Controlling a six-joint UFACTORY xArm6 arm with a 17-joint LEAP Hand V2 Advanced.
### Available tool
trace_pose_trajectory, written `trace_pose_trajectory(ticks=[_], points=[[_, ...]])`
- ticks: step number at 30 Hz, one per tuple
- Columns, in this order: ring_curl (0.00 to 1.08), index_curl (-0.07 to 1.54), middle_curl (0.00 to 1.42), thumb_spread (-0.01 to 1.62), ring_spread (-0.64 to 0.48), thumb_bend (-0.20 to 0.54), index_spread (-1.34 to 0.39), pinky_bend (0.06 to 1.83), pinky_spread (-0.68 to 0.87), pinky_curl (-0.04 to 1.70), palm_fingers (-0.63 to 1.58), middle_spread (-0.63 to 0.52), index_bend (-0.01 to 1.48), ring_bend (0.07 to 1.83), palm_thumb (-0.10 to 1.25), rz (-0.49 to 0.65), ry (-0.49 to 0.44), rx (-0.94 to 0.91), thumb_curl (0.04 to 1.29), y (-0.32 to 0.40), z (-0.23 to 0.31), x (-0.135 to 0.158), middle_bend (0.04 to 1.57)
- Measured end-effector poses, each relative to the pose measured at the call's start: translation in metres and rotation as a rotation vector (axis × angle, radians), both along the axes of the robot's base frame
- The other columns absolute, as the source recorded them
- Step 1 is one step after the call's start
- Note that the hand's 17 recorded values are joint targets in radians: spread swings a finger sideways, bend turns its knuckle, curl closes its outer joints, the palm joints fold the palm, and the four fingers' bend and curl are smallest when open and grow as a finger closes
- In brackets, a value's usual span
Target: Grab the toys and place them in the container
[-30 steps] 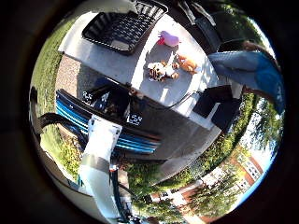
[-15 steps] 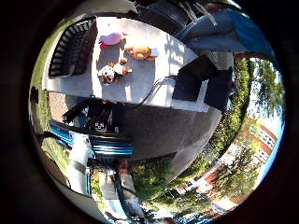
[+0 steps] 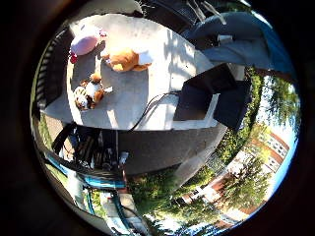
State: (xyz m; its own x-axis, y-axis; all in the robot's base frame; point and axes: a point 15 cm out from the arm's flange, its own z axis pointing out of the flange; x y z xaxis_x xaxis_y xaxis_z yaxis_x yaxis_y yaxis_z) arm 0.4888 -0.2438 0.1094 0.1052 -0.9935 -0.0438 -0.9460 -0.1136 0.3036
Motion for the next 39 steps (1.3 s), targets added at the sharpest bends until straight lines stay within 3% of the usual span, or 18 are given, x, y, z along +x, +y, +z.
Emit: trace_pose_trajectory(ticks=[5, 13, 25, 31, 33, 37, 39], points=[[0.33, 0.31, 0.3, 1.23, 0.26, -0.029, -0.2, 0.42, 0.39, 0.21, 0.02, 0.06, 0.18, 0.28, 0.67, 0.02, 0.021, -0.076, 0.39, -0.016, -0.068, 0.016, 0.17], [0.33, 0.31, 0.31, 1.21, 0.26, -0.025, -0.19, 0.39, 0.39, 0.22, 0.04, 0.05, 0.18, 0.27, 0.64, 0.036, -0.015, -0.168, 0.38, -0.021, -0.128, 0.034, 0.17], [0.33, 0.3, 0.31, 1.15, 0.25, -0.025, -0.18, 0.36, 0.38, 0.23, 0.09, 0.04, 0.17, 0.27, 0.67, 0.063, -0.002, -0.339, 0.38, -0.032, -0.169, 0.035, 0.18], [0.33, 0.3, 0.33, 1.12, 0.24, -0.017, -0.14, 0.35, 0.37, 0.22, 0.36, 0.0, 0.2, 0.34, 0.73, 0.08, 0.01, -0.346, 0.39, -0.029, -0.176, 0.033, 0.21], [0.37, 0.3, 0.4, 1.11, 0.19, -0.008, -0.21, 0.34, 0.34, 0.19, 0.81, -0.06, 0.18, 0.53, 0.78, 0.092, 0.011, -0.357, 0.4, -0.033, -0.175, 0.033, 0.41], [0.56, 0.27, 0.54, 1.08, 0.1, 0.004, -0.33, 0.42, 0.33, 0.22, 0.97, -0.14, 0.12, 0.96, 0.9, 0.12, 0.002, -0.368, 0.43, -0.037, -0.17, 0.037, 0.67], [0.63, 0.26, 0.61, 1.07, 0.06, -0.001, -0.4, 0.61, 0.34, 0.28, 1.1, -0.19, 0.18, 1.07, 0.94, 0.13, -0.027, -0.371, 0.45, -0.04, -0.163, 0.045, 0.74]])
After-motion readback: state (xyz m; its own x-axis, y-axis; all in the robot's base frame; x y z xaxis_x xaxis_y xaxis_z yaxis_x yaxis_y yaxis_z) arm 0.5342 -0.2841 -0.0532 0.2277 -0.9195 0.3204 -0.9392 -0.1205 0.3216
